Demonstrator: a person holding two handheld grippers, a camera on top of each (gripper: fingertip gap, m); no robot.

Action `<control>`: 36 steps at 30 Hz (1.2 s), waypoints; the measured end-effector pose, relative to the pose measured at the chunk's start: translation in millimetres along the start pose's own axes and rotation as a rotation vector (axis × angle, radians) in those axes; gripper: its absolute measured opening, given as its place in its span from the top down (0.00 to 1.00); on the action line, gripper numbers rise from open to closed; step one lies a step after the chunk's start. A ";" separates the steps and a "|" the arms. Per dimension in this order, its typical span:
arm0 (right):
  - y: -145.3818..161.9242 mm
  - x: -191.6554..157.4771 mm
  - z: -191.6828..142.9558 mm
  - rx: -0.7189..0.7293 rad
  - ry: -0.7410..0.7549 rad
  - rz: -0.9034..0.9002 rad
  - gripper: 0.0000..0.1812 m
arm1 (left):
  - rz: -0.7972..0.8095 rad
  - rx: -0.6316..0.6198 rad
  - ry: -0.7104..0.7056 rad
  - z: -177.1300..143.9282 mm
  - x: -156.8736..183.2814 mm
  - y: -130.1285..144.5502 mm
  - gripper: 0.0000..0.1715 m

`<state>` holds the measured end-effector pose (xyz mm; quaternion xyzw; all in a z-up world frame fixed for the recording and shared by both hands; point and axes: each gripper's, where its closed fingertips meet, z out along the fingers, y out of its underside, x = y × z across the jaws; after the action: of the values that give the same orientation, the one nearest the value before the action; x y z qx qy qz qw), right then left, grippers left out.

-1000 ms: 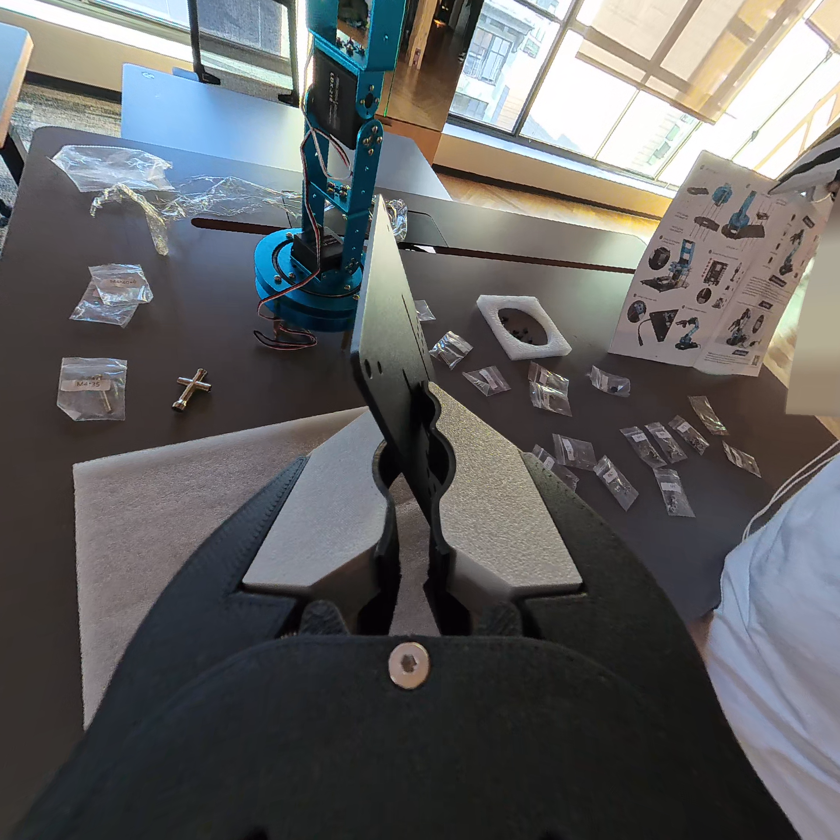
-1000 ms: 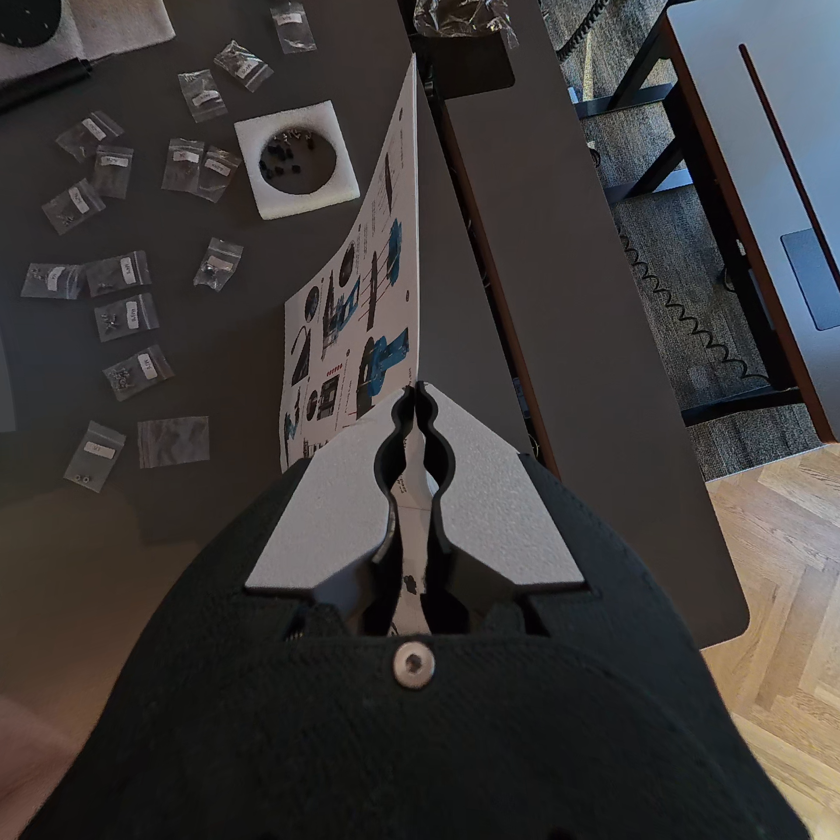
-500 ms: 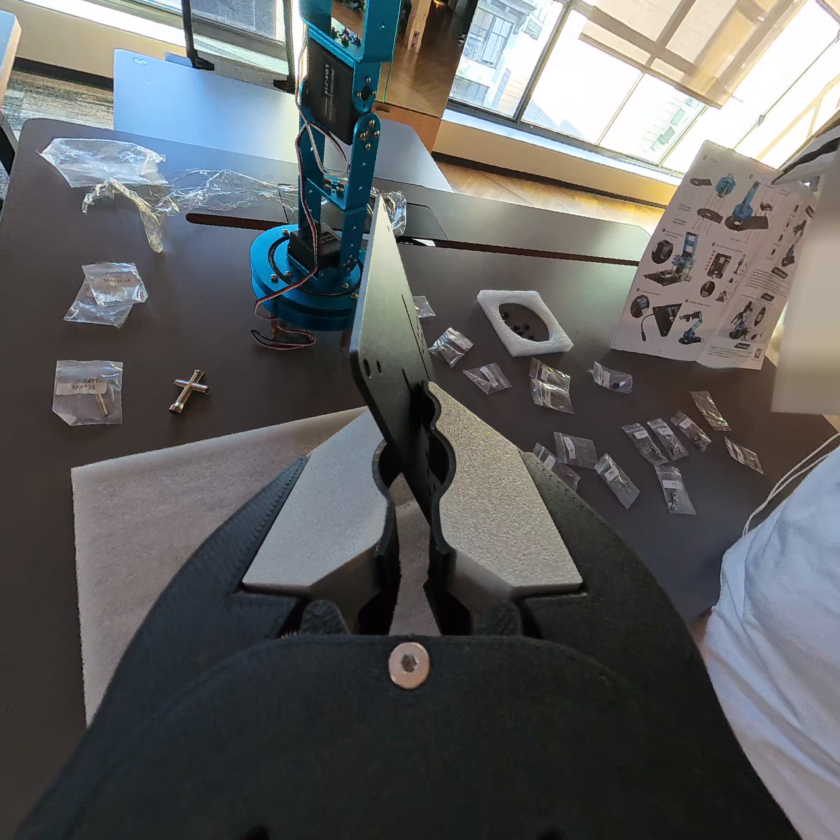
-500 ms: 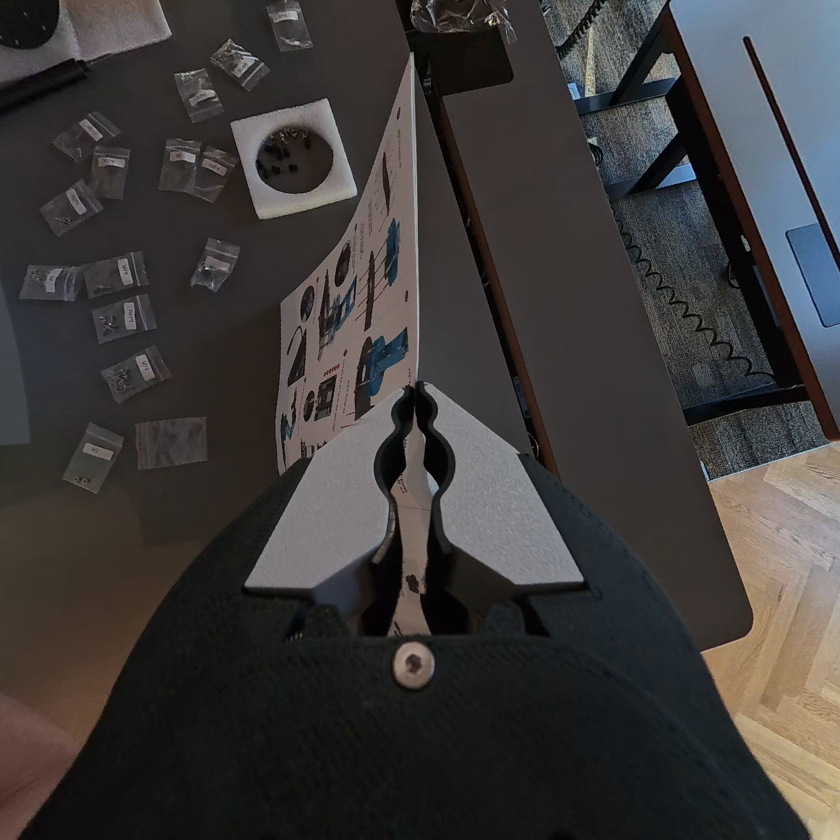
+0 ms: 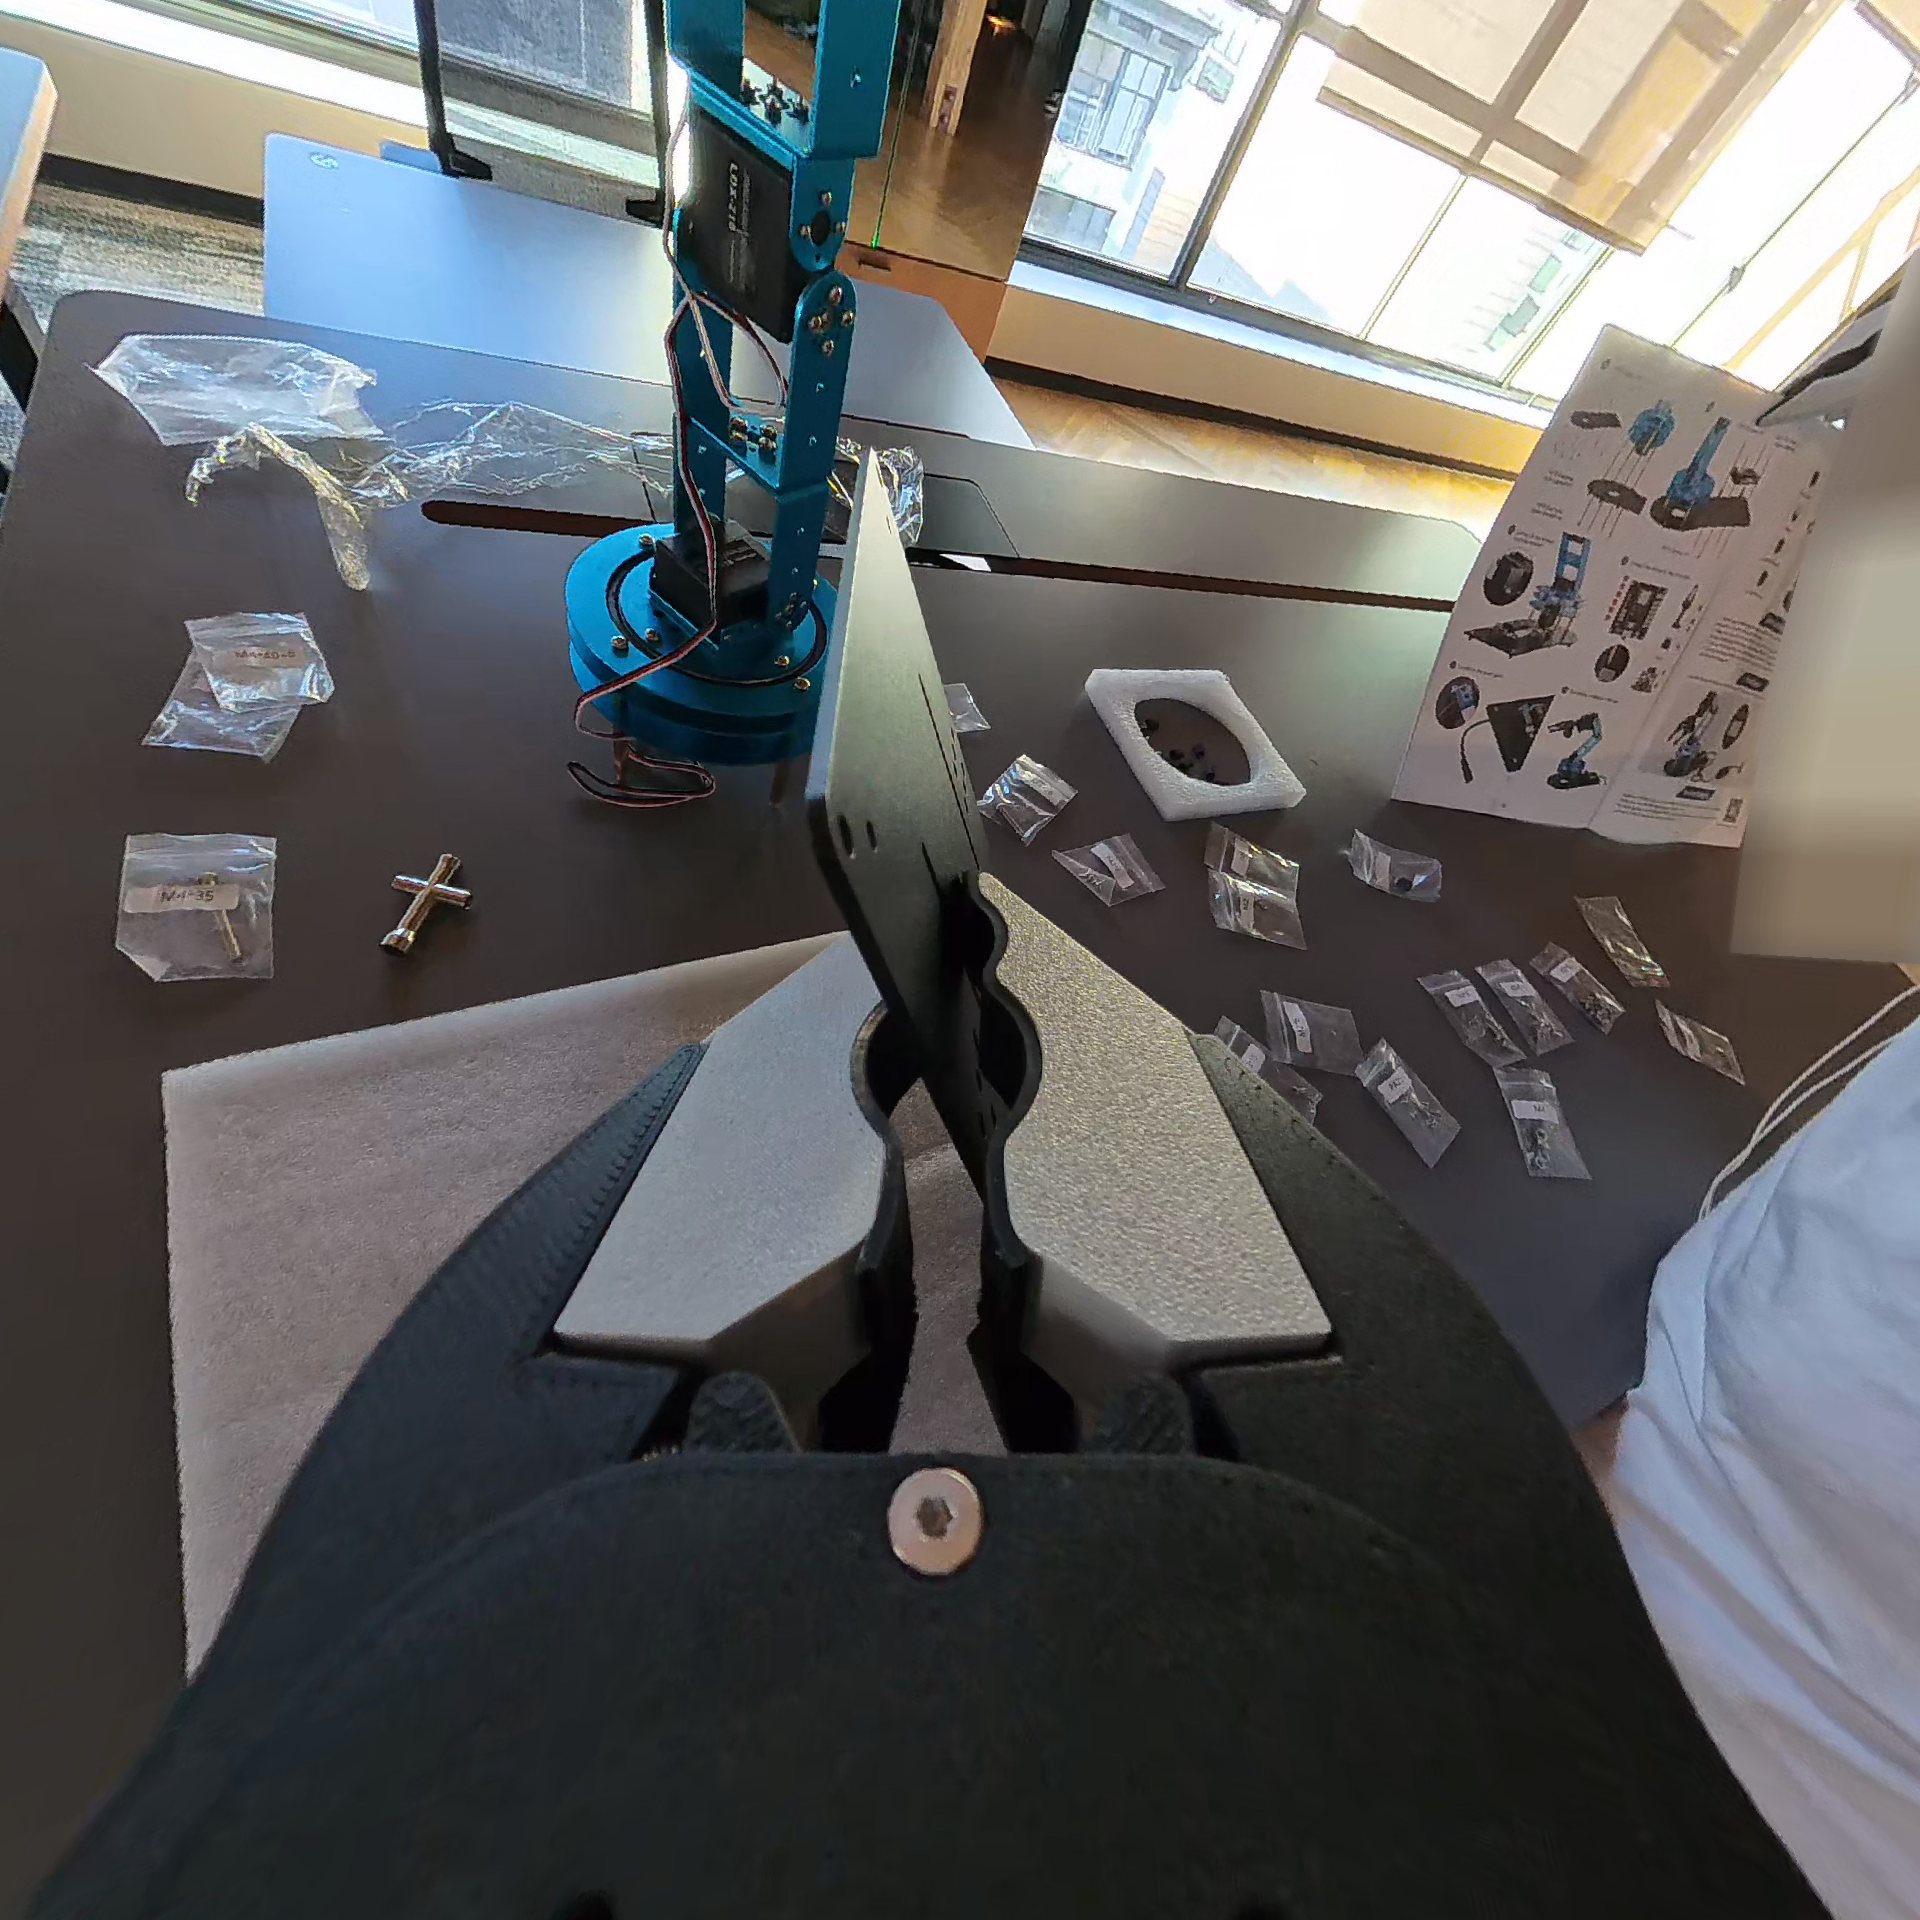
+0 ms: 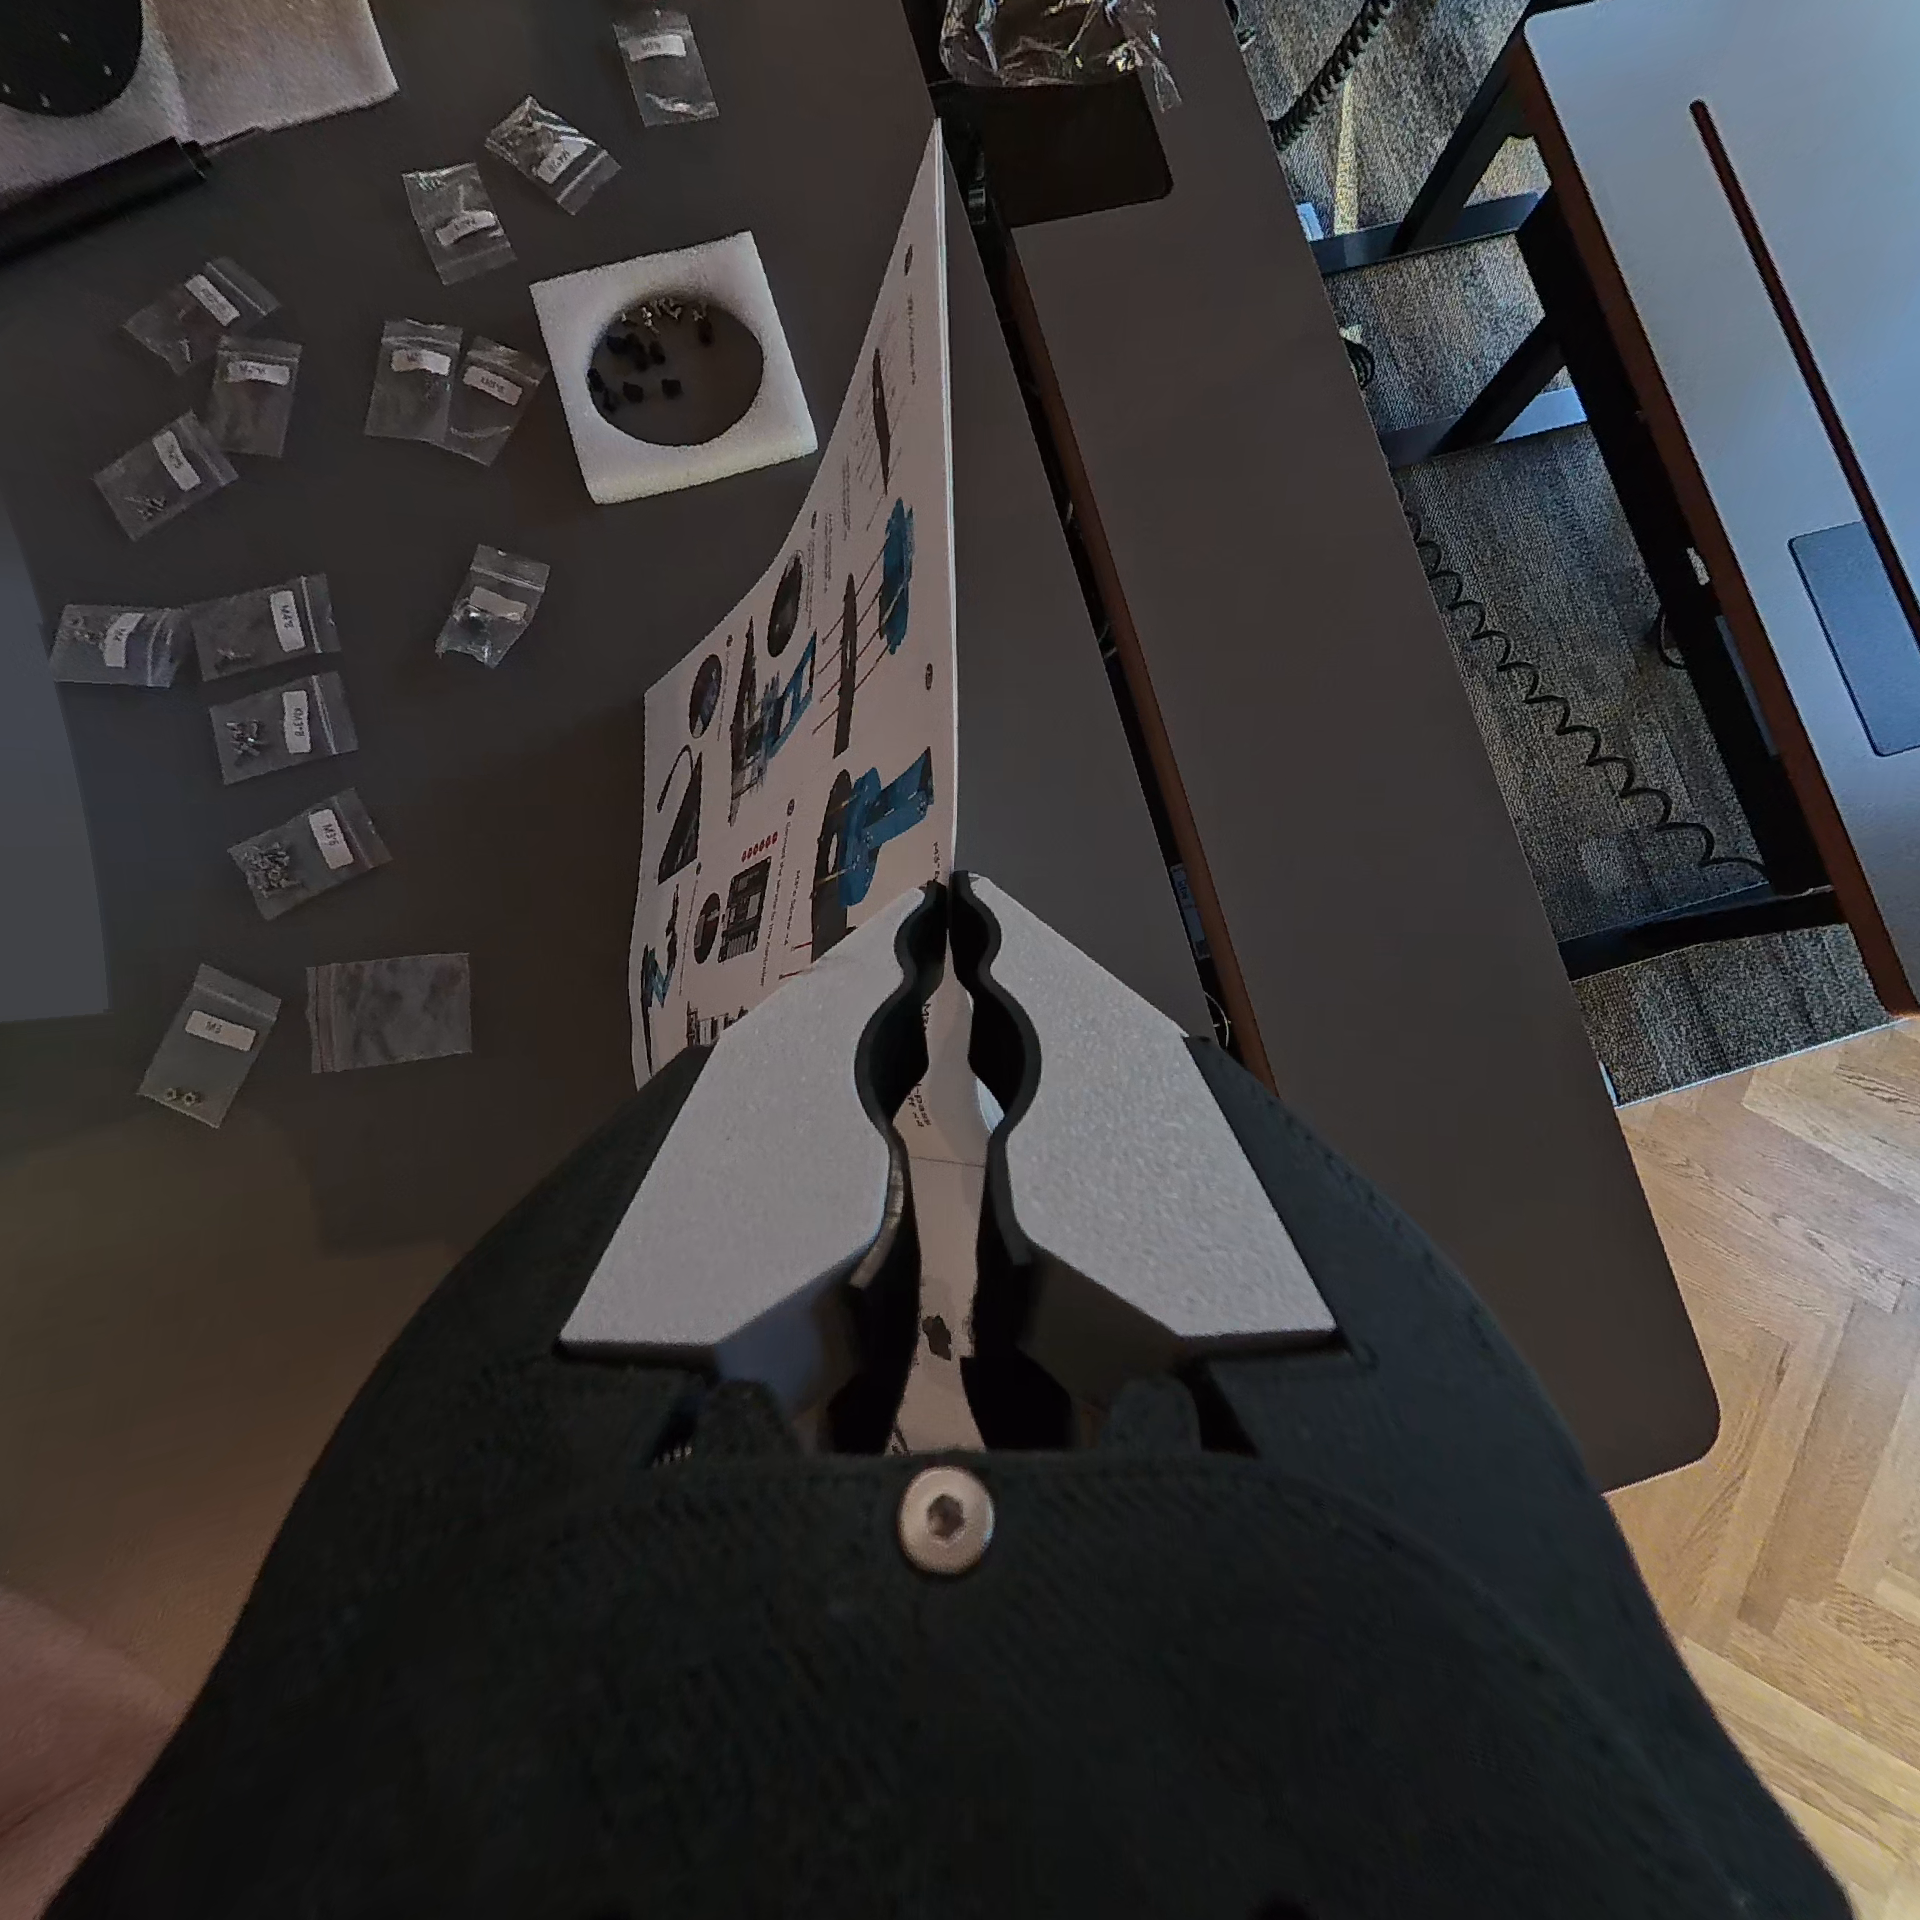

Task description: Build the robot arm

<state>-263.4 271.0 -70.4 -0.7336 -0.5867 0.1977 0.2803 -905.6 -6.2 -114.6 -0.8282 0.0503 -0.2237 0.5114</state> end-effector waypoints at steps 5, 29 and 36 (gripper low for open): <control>0.2 1.2 1.2 -0.013 0.001 -0.004 1.00 | -0.003 0.011 0.000 -0.8 -0.4 0.2 1.00; 0.5 7.6 7.8 0.031 0.007 0.010 1.00 | 0.036 0.028 -0.026 -4.7 11.0 -1.1 1.00; -1.7 -0.2 2.2 0.031 0.028 -0.013 1.00 | 0.042 0.041 -0.052 -10.9 10.2 1.4 0.99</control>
<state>-266.1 271.4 -71.0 -0.7280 -0.5842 0.1948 0.3011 -900.9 -19.1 -108.5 -0.8218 0.0498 -0.1920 0.5342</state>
